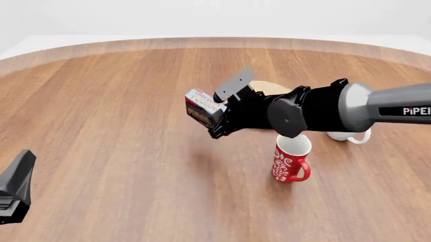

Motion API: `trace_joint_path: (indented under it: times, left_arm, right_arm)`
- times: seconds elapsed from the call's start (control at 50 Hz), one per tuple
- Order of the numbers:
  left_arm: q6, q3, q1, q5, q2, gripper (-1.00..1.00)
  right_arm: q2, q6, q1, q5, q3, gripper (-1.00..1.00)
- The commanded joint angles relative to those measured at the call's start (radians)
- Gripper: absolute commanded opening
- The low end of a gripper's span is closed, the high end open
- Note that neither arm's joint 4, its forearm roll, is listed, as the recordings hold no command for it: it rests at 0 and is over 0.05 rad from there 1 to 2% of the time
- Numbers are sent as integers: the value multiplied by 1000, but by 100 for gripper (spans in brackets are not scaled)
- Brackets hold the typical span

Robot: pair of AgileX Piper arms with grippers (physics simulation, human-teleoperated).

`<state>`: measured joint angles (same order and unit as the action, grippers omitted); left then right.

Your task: Put the chocolate pudding to the left of the plate.

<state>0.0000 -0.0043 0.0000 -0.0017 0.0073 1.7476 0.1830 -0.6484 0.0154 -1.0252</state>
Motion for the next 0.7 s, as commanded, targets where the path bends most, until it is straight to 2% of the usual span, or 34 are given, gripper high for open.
trace_joint_path:
  times: [0.02, 0.3, 0.46, 0.7]
  left_arm:
    - [0, 0, 0, 0, 0, 100]
    - [0, 0, 0, 0, 0, 100]
    - [0, 0, 0, 0, 0, 100]
    - [0, 0, 0, 0, 0, 100]
  right_arm:
    - [-52, 9, 28, -63, -52, -100]
    - [-6, 35, 53, -119, -161, -100]
    - [67, 61, 68, -165, -277, -100]
    - [142, 65, 70, -227, -402, -100]
